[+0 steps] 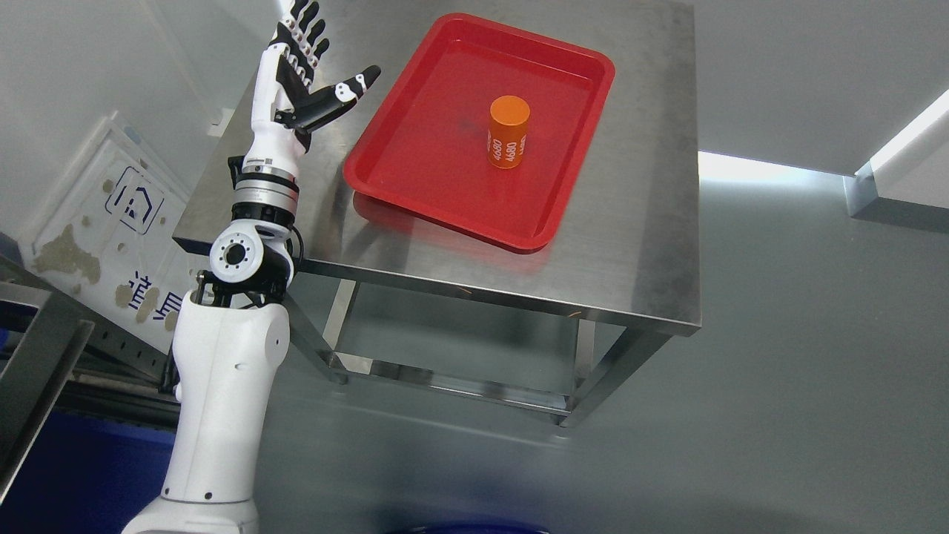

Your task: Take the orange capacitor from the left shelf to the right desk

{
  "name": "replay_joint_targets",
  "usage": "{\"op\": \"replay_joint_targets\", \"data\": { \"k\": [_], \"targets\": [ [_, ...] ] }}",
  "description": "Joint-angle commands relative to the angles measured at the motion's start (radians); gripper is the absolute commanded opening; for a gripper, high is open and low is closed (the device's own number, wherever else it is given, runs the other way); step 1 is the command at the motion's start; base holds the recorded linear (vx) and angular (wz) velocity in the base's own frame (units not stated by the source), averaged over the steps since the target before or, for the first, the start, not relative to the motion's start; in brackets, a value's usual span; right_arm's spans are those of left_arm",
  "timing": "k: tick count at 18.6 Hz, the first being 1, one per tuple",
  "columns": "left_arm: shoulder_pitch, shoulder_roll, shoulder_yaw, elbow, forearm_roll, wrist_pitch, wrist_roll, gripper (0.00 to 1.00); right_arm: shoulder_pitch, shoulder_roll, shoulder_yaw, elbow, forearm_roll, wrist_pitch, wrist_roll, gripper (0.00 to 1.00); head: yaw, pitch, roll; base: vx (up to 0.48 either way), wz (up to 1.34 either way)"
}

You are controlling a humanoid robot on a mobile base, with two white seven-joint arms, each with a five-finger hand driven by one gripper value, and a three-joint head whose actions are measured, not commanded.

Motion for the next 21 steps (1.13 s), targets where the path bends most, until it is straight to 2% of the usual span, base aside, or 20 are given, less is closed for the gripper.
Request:
{"op": "replay_joint_targets", "data": {
  "k": [1, 10, 14, 21],
  "targets": [
    [0.145, 0.018, 0.007, -0.183, -0.041, 0.016, 0.024, 0.99, -0.002, -0.017, -0.011, -0.034, 0.005, 0.001, 0.001, 1.0, 0.0, 0.0, 0.0, 0.0, 0.0],
    [0.166, 0.018, 0.012, -0.185, -0.058, 0.006, 0.019, 0.99, -0.002, -0.017, -0.011, -0.034, 0.005, 0.001, 0.001, 1.0, 0.0, 0.0, 0.0, 0.0, 0.0],
    [0.166, 0.018, 0.012, -0.185, -0.172, -0.013, 0.019, 0.99, -0.002, -0.017, -0.011, -0.034, 0.005, 0.001, 0.001, 1.0, 0.0, 0.0, 0.0, 0.0, 0.0],
    [0.166, 0.018, 0.013, -0.185, -0.175, -0.017, 0.019, 0.99, -0.002, -0.017, -0.011, -0.034, 0.005, 0.001, 0.001, 1.0, 0.0, 0.0, 0.0, 0.0, 0.0]
  ]
}}
